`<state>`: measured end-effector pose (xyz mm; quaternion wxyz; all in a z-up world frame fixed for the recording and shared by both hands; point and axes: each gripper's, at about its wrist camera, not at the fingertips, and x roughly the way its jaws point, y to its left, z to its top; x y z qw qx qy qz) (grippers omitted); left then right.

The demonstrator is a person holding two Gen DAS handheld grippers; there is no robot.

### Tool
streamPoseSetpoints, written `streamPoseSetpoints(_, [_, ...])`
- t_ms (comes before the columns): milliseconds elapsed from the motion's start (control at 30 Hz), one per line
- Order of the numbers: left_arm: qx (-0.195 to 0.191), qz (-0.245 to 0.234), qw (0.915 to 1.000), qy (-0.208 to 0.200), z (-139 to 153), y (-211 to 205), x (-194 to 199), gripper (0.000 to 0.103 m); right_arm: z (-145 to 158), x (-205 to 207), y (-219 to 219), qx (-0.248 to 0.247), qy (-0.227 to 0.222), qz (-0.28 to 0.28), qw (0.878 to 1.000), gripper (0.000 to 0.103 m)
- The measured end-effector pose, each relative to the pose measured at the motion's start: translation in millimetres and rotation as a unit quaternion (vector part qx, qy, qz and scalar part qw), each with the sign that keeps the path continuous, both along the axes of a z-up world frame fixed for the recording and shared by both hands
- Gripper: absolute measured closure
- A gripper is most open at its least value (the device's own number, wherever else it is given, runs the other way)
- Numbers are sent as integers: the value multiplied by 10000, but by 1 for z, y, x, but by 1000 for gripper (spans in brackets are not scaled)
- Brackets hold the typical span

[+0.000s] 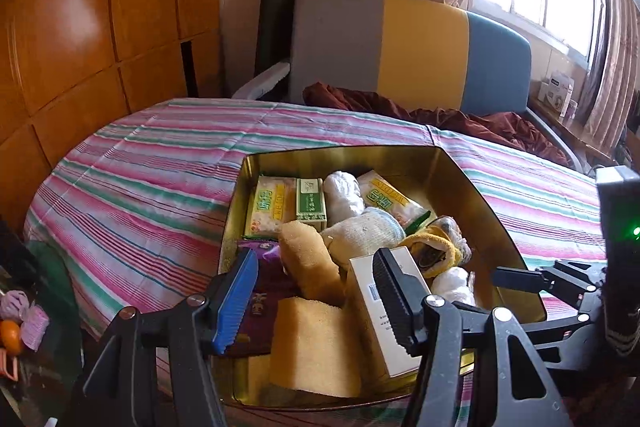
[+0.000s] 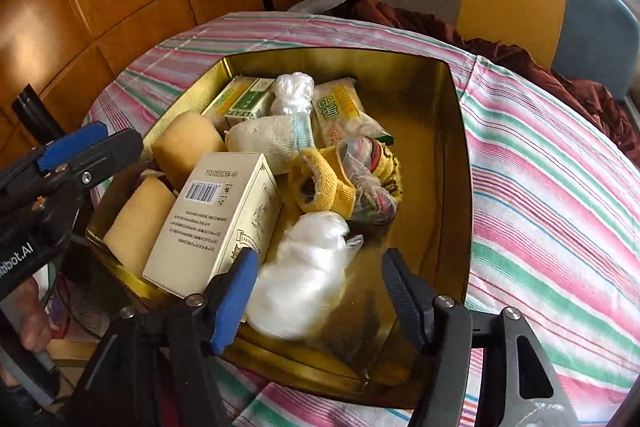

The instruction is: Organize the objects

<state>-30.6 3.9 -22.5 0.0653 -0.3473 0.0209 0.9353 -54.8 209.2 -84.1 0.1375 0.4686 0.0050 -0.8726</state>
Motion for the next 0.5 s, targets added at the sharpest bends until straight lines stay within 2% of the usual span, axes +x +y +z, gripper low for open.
streamPoseSetpoints(67, [-244, 159, 9995, 114, 3, 4, 4, 36, 7, 4, 4, -102, 139, -134, 9998, 37])
streamPoseSetpoints(133, [-363, 257, 9989, 176, 7, 6, 9, 35, 16, 10, 8, -161, 345, -331, 9987, 31])
streamPoseSetpoints(200, [-361, 299, 9986, 239, 11, 7, 14, 35, 25, 17, 10, -203, 556, -484, 9971, 23])
streamPoseSetpoints(367, [-239, 343, 9989, 204, 16, 5, 19, 35, 37, 27, 8, -199, 824, -633, 9944, 23])
streamPoseSetpoints(500, [-206, 268, 9992, 234, 18, 4, 23, 35, 39, 32, 7, -221, 833, -653, 9941, 22])
